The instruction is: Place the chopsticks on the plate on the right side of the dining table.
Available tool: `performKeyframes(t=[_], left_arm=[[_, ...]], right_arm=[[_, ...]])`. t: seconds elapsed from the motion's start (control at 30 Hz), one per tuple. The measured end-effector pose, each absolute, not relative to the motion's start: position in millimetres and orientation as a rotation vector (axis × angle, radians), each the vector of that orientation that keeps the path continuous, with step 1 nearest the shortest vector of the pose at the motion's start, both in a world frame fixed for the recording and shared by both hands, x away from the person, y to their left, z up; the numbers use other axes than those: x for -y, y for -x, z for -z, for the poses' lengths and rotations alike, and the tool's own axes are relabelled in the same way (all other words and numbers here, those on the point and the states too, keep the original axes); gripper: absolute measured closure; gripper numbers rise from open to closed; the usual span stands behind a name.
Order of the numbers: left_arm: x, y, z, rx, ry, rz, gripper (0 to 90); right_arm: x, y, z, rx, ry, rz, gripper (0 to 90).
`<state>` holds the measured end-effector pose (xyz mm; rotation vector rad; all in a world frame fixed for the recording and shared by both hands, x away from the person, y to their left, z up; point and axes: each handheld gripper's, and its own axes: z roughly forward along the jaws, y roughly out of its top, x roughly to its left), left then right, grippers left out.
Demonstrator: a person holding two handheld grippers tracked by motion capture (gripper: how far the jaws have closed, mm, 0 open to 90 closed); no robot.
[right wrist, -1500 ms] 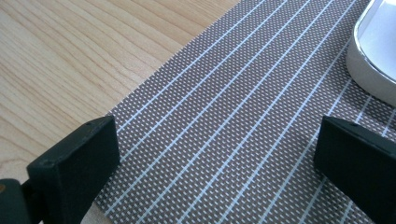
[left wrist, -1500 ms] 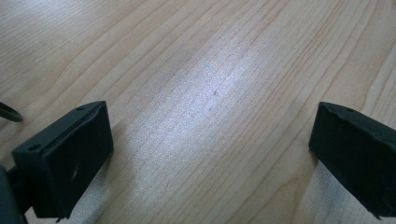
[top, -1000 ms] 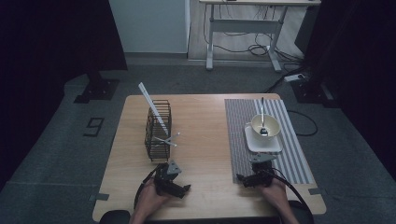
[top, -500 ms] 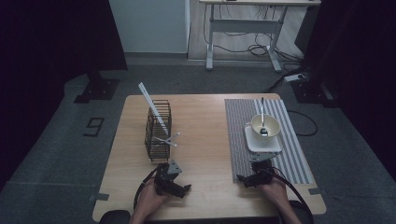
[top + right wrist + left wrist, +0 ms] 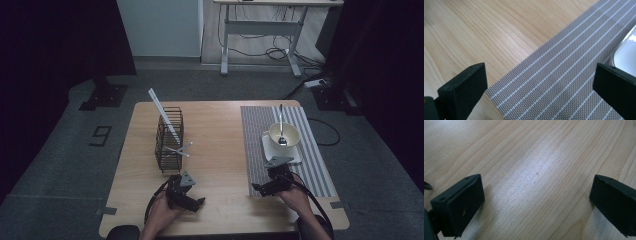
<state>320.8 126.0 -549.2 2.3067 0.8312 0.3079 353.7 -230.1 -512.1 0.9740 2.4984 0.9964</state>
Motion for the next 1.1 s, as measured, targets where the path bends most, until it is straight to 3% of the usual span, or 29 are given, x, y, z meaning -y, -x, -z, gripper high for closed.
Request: performKeyframes(t=[1.1], left_arm=[[-126, -321, 549, -0.832, -2.308, -0.307, 0.0]], right_arm=[[169, -385, 432, -2.629, -0.811, -1.122, 0.0]])
